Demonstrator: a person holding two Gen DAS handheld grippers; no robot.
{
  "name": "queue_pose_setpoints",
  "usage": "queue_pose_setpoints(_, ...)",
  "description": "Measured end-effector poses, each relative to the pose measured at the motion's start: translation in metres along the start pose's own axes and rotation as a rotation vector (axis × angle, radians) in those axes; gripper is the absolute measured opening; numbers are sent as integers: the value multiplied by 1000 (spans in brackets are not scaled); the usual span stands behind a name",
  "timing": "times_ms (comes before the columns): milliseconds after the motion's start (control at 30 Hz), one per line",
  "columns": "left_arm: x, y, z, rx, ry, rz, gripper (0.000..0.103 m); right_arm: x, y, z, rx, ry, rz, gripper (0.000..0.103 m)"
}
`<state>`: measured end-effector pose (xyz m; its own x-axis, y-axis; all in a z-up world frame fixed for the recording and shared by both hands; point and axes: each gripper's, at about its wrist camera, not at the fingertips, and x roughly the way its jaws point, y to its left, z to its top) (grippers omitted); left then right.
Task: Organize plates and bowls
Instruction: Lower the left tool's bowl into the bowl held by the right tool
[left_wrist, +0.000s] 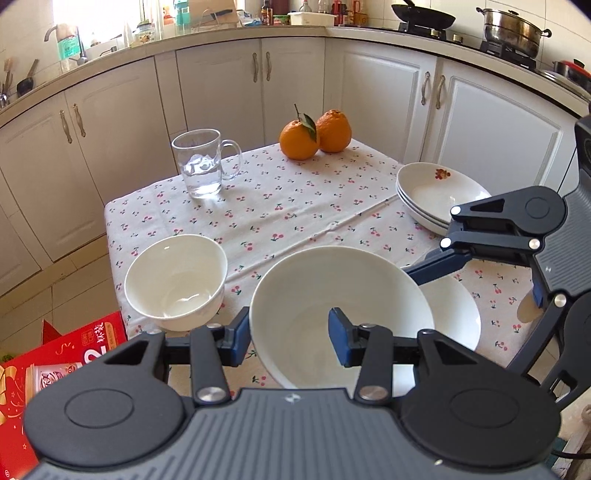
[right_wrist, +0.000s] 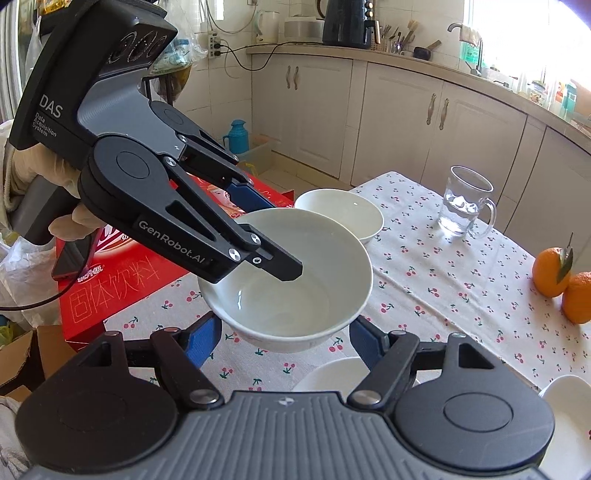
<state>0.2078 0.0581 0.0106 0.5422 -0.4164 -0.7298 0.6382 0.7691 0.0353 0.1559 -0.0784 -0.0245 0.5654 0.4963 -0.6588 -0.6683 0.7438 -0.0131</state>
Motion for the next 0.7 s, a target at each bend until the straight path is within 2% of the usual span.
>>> queue_pose_setpoints(467, 24, -56, 22, 71, -10, -71, 43, -47, -20, -40, 58, -11, -103, 80)
queue_pose_setpoints(700, 40, -69, 23, 69, 13, -94, 43, -57, -31, -58, 87, 3, -114, 80)
